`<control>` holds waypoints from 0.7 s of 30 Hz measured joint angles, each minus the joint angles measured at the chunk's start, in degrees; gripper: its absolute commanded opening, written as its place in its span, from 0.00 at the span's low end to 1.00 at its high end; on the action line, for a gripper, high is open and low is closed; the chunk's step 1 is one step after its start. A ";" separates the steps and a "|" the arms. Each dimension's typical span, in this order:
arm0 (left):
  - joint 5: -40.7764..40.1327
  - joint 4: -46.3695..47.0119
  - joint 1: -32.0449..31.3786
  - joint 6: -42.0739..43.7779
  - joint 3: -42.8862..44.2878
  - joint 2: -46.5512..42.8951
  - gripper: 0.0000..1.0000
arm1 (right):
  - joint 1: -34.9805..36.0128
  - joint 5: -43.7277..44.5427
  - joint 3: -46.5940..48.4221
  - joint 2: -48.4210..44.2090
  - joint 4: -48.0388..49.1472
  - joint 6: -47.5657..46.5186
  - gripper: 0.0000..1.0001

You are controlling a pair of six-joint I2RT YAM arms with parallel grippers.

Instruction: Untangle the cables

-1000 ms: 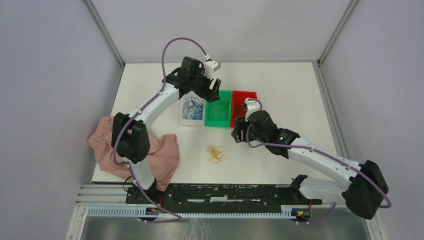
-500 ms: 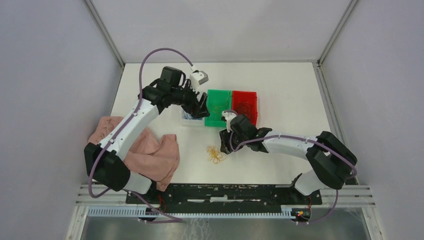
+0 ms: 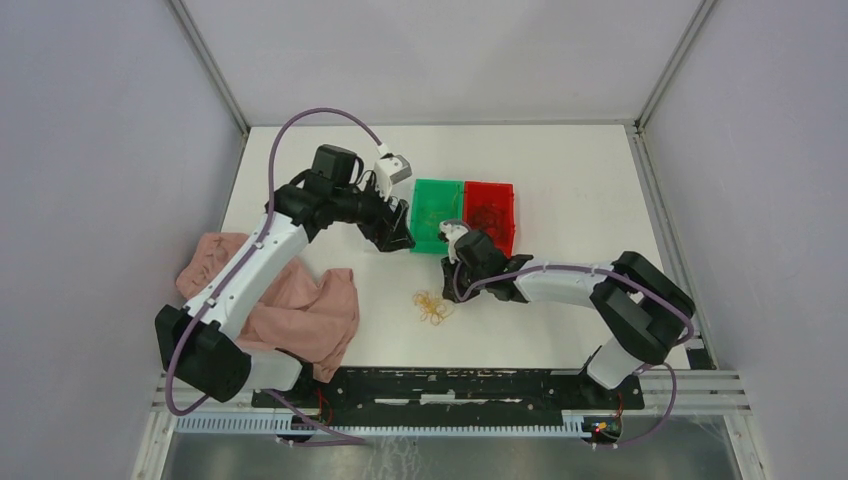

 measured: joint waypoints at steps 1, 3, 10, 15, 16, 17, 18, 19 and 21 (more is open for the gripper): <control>0.09 -0.07 0.00 0.42 -0.63 0.00 0.85 | 0.00 -0.04 0.04 -0.04 0.31 0.26 0.08; 0.28 -0.37 0.00 1.07 -1.49 -0.02 0.85 | 0.00 0.00 0.35 -0.46 0.37 0.96 0.03; 0.87 -1.27 0.00 2.93 -2.93 -1.14 0.85 | 0.00 -0.22 2.51 -12.61 -4.17 1.22 0.00; 2.21 -0.59 0.00 3.69 -5.22 -2.16 0.84 | 0.00 -3.08 6.32 -21.16 -6.16 1.25 0.00; 2.43 -0.55 0.00 3.80 -5.55 -2.19 0.84 | 0.00 -3.91 6.93 -21.81 -6.45 1.27 0.00; 2.89 -0.50 -0.02 3.89 -5.86 -2.19 0.83 | 0.00 -4.66 7.41 -22.18 -6.75 1.38 0.00; 3.69 -0.35 -0.11 3.93 -6.21 -2.19 0.83 | 0.00 -5.35 7.78 -22.32 -7.21 1.40 0.00; 4.15 -0.35 -0.13 3.98 -6.38 -2.19 0.83 | 0.00 -5.95 8.09 -22.34 -7.76 1.44 0.00; 6.01 -0.33 -0.22 4.35 -6.60 -2.19 0.82 | 0.00 -6.93 8.37 -22.34 -9.11 1.49 0.00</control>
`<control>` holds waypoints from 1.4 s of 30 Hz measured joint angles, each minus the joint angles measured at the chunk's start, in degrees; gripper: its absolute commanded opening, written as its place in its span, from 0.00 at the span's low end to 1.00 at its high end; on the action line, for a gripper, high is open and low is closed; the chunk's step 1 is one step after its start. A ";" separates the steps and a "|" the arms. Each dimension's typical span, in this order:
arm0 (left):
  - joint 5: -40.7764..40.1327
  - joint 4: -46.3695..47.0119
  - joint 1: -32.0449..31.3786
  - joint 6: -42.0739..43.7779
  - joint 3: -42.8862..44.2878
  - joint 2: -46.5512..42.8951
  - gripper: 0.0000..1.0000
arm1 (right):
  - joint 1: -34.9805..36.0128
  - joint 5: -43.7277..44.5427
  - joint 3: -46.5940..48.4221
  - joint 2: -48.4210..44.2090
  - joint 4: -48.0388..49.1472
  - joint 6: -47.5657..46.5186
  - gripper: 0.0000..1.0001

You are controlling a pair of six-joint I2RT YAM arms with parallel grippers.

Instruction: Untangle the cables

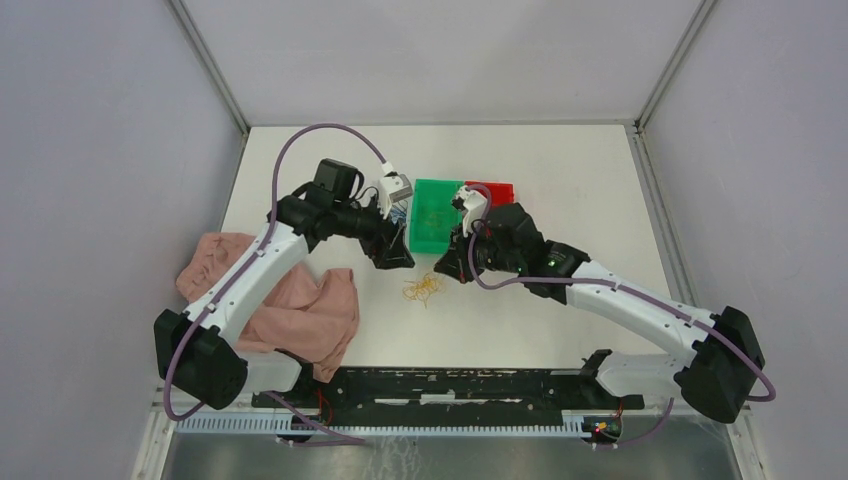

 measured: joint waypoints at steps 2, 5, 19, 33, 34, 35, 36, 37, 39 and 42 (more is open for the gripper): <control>2.19 -0.09 -0.04 0.61 -0.02 0.00 0.82 | 0.00 -0.59 0.20 0.00 -1.20 0.07 0.00; 5.64 -0.85 -0.33 1.84 -0.02 0.00 0.82 | 0.04 -1.09 1.11 0.11 -3.04 0.11 0.00; 11.06 -1.46 -2.89 3.58 -3.06 -0.37 0.37 | 3.58 0.42 4.61 2.19 -4.92 0.11 0.00; 5.77 -1.95 -2.89 4.31 -3.06 -1.27 0.10 | 3.61 4.68 2.91 -0.59 -5.35 0.02 0.00; 4.28 -1.77 -2.89 4.33 -3.06 -1.40 0.10 | 3.61 5.14 2.21 -1.38 -5.35 0.00 0.00; 2.82 -1.64 -2.89 4.33 -3.06 -1.55 0.09 | 3.61 5.57 1.51 -2.12 -5.46 0.00 0.00; 1.36 -1.57 -2.89 4.33 -3.06 -1.75 0.09 | 3.61 5.90 0.85 -2.82 -5.66 0.00 0.00; 0.00 -1.46 -2.89 4.33 -3.04 -1.95 0.09 | 3.61 6.21 0.26 -3.41 -5.90 -0.02 0.00; -2.14 -1.29 -2.89 4.31 -2.86 -2.29 0.08 | 3.58 7.06 -1.09 -4.63 -6.34 0.00 0.00; -4.90 -1.29 -2.89 4.31 -2.12 -2.75 0.08 | 3.58 8.28 -2.54 -6.29 -7.50 0.00 0.00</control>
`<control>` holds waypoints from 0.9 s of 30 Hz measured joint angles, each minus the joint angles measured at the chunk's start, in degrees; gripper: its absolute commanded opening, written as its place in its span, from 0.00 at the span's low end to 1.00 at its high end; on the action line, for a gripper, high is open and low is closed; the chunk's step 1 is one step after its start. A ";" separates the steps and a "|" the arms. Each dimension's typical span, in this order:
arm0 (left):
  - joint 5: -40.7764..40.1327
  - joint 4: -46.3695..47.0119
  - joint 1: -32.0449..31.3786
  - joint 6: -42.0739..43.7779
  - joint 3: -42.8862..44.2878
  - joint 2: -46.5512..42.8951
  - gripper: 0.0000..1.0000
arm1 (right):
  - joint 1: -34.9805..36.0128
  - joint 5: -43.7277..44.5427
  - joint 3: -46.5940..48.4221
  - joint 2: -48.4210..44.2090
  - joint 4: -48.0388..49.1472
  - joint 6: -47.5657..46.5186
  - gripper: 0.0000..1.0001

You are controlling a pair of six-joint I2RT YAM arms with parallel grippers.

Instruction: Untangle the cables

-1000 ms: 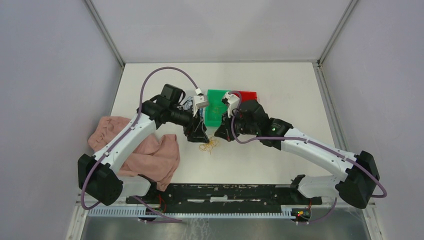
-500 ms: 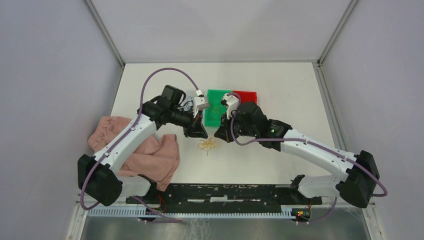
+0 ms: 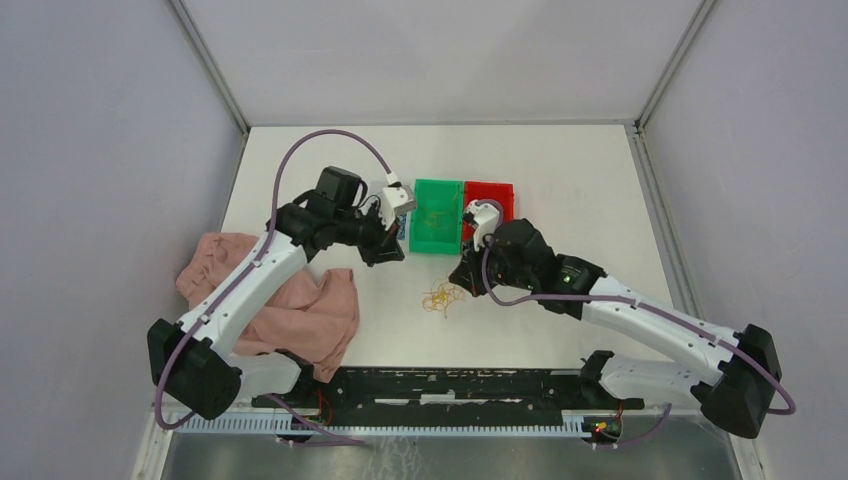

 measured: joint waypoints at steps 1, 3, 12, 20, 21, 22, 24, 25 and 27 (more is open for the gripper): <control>-0.83 0.11 0.00 0.00 0.33 -0.15 0.12 | 0.00 0.22 -0.31 -0.48 -0.35 0.02 0.00; -1.79 0.42 0.00 0.00 0.83 -0.44 0.31 | 0.02 0.63 -0.63 -1.40 -1.01 0.09 0.00; 6.56 3.17 0.00 -5.25 0.44 -0.46 0.69 | 0.24 -0.85 1.62 2.03 -0.70 0.94 0.00; 14.62 7.43 -0.02 -12.61 -1.36 -0.04 0.75 | 2.36 -1.40 5.60 7.13 0.11 0.98 0.00; 14.99 7.82 -0.02 -13.11 -1.97 -0.04 0.75 | 2.64 -1.40 6.03 7.54 0.31 0.98 0.00; 15.50 8.09 0.00 -13.44 -2.60 -0.04 0.74 | 2.84 -1.40 6.38 7.78 0.44 0.98 0.00; 15.96 8.50 -0.02 -14.03 -3.82 -0.04 0.71 | 3.23 -1.49 7.17 8.31 0.74 1.03 0.00; 16.04 8.66 -0.02 -14.23 -4.39 -0.04 0.68 | 3.34 -1.53 7.43 8.50 0.96 1.05 0.00; 16.02 8.72 -0.02 -14.29 -5.18 -0.02 0.61 | 3.39 -1.84 7.93 8.76 1.51 1.25 0.00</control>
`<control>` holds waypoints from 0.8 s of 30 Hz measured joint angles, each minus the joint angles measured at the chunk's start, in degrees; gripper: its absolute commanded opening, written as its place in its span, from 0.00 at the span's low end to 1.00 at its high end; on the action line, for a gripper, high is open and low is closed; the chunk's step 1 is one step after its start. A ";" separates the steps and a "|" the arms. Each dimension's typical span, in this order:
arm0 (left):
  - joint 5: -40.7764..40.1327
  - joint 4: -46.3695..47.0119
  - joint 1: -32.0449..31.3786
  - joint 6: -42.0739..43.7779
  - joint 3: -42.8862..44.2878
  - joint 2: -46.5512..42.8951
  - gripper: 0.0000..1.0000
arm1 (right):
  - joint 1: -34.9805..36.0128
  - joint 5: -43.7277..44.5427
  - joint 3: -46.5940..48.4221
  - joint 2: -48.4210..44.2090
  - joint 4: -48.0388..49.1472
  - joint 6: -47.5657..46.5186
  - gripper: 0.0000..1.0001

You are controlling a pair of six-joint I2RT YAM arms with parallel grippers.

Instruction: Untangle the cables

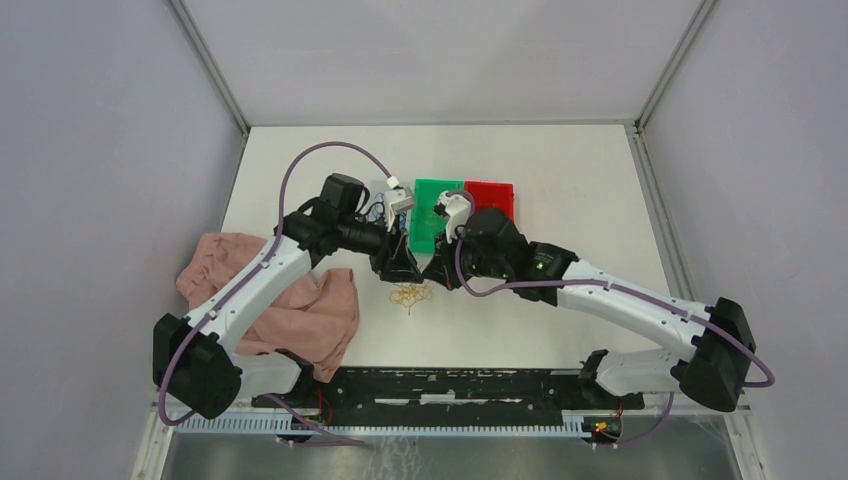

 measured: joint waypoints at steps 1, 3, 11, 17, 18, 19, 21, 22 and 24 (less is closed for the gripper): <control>-0.02 -0.02 0.02 0.00 -0.22 0.00 0.57 | 0.07 -0.09 0.22 0.13 0.22 0.11 0.00; -0.02 0.09 0.00 0.02 -0.24 0.02 0.46 | 0.15 -0.11 0.59 0.33 0.66 0.22 0.00; -2.62 -0.87 -0.04 1.31 -0.17 0.02 0.21 | 0.15 0.09 0.59 0.44 1.11 0.39 0.00; -6.67 -1.53 -0.26 3.41 0.44 -0.11 0.18 | 0.26 -0.59 0.46 0.00 1.27 1.22 0.00; -7.30 -1.53 -0.33 3.78 0.63 -0.15 0.17 | 0.26 -0.98 0.46 -0.02 1.46 1.38 0.00; -7.82 -1.53 -0.37 4.02 0.83 -0.20 0.17 | 0.26 -1.33 0.46 -0.02 1.64 1.60 0.00; -9.18 -1.55 -0.50 4.59 1.22 -0.44 0.16 | 0.24 -2.10 0.46 -0.02 1.95 2.05 0.00; -9.64 -1.55 -0.57 4.74 1.46 -0.52 0.15 | 0.24 -2.56 0.46 -0.02 2.16 2.36 0.00; -10.62 -1.57 -0.68 4.85 1.88 -0.74 0.13 | 0.22 -3.13 0.46 -0.02 2.64 2.86 0.00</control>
